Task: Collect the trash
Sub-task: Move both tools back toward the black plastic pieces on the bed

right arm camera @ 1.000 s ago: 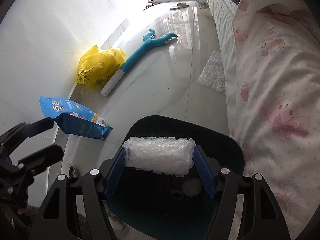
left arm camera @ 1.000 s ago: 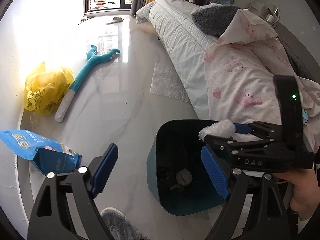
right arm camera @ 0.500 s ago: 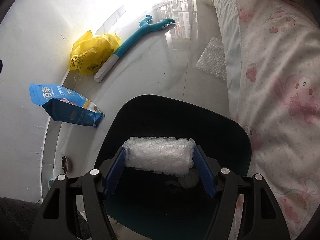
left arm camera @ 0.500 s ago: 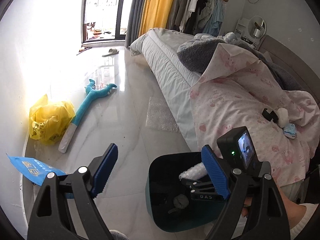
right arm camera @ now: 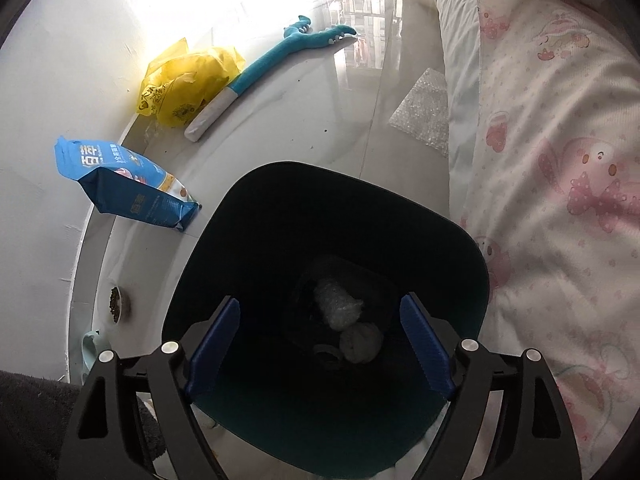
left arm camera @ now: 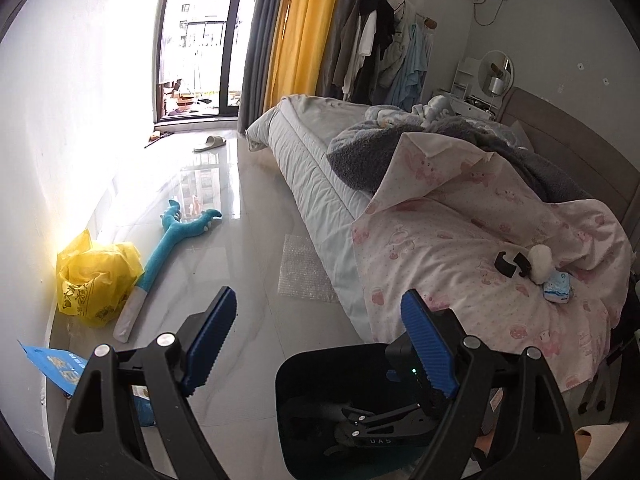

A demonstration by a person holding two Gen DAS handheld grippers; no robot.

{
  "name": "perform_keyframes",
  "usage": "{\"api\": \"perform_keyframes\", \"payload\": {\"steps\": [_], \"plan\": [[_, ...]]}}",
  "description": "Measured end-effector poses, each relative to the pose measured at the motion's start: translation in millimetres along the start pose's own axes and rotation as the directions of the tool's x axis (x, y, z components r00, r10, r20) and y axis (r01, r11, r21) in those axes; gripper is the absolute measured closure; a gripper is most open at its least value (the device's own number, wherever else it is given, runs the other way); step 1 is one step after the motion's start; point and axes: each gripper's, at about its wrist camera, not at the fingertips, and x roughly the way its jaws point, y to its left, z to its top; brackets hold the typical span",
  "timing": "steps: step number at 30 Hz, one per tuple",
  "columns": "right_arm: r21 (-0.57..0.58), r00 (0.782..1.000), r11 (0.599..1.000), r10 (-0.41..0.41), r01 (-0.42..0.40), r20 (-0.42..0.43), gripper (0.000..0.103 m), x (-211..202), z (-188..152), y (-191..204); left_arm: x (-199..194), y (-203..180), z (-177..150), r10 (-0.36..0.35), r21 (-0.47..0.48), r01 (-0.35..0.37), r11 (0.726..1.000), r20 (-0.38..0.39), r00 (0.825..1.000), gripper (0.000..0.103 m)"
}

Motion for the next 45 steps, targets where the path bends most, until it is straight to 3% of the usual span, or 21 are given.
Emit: {"api": "perform_keyframes", "payload": {"steps": [11,17,24,31,45], "plan": [[-0.029,0.992,0.997,0.077,-0.074,0.103,0.019,-50.8,-9.7,-1.7,-2.0,-32.4,18.2,-0.026,0.023,0.024,0.999,0.057,0.998,0.016],[-0.068,0.973,0.993,0.107,-0.094,0.207,0.019,-91.3,-14.1,-6.6,2.2,-53.3,21.7,-0.044,0.041,0.041,0.998,0.083,0.996,0.013],[-0.063,0.949,0.997,0.066,-0.049,0.309,0.019,-133.5,-18.9,-32.8,8.7,-61.9,30.3,-0.065,0.014,0.064,0.998,0.098,0.993,0.012],[-0.04,0.926,0.999,0.02,-0.006,0.378,0.019,-161.8,-20.9,-70.1,22.2,-80.5,38.2,-0.058,0.045,0.053,0.998,0.097,0.994,0.011],[0.011,0.895,0.999,-0.052,0.052,0.443,0.018,-193.0,-22.9,-141.6,65.9,-118.6,47.9,-0.091,0.089,0.085,0.992,0.065,0.994,0.01]]}}
